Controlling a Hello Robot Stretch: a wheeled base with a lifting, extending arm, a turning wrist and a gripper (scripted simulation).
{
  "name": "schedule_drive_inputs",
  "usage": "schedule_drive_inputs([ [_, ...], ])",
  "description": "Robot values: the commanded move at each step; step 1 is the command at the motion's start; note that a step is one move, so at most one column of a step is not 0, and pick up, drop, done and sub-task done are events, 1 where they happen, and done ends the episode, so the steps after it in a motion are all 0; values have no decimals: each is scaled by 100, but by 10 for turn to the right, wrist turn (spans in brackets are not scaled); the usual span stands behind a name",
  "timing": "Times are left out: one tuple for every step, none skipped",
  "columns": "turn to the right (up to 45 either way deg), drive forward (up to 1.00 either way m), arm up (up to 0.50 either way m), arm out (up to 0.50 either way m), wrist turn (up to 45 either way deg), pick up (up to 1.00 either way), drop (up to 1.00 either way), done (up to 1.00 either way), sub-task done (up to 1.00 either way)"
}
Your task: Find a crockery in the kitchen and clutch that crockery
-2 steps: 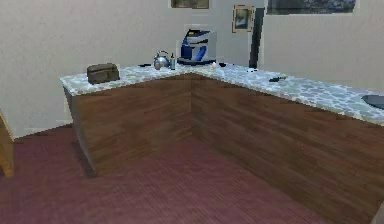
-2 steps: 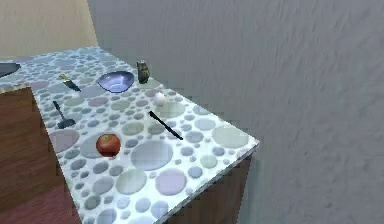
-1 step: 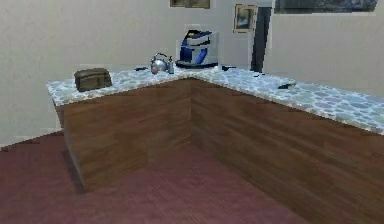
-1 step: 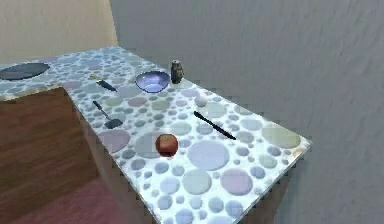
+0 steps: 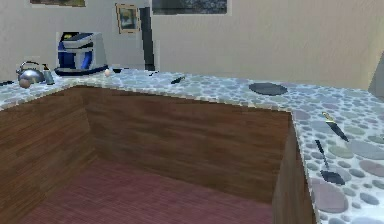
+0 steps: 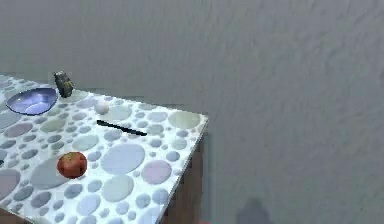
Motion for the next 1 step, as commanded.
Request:
schedule_drive_inputs([
  [0, 40, 0, 0, 0, 0, 0, 0, 0],
])
